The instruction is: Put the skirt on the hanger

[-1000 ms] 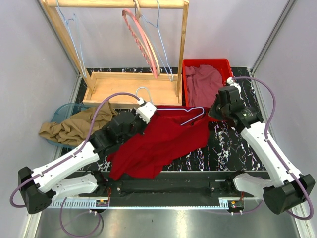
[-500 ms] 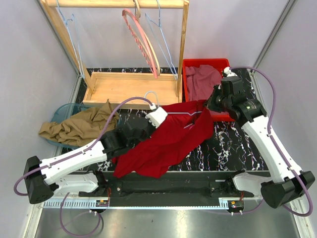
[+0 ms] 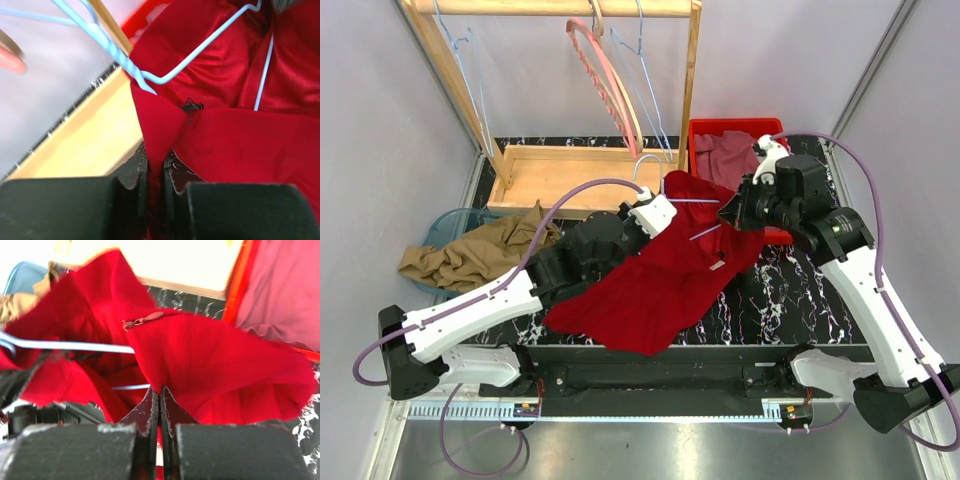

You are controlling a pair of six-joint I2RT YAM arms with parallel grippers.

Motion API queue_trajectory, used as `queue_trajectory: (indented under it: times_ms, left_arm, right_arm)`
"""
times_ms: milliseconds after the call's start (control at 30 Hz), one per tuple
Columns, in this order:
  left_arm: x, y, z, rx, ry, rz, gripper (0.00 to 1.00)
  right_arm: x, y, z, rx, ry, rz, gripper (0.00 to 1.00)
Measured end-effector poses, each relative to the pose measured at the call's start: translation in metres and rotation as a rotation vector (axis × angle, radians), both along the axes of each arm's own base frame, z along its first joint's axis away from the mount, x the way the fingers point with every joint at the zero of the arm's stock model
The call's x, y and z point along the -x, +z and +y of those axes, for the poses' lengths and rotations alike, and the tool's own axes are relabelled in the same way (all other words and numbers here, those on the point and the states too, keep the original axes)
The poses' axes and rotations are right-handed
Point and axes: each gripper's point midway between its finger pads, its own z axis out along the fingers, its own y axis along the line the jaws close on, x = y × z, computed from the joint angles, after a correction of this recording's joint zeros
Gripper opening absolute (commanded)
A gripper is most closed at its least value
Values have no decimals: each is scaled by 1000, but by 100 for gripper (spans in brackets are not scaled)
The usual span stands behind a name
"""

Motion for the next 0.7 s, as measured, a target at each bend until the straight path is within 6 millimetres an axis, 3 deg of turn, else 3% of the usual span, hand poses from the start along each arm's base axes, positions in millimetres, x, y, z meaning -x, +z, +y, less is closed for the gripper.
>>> queue_trajectory:
  times_ms: [267,400,533,700]
  left_arm:
    - [1,45,-16,26,-84,-76,0]
    - [9,51,-21,54,-142,-83,0]
    - [19,21,-19,75,-170,-44,0]
    - [34,-53,-9,66,-194,94,0]
  right_arm:
    - [18,-2,30,2,128,-15,0]
    - [25,4,33,-18,151,-37,0]
    - [36,-7,30,-26,161,-34,2]
    - [52,-65,25,5,155,94,7]
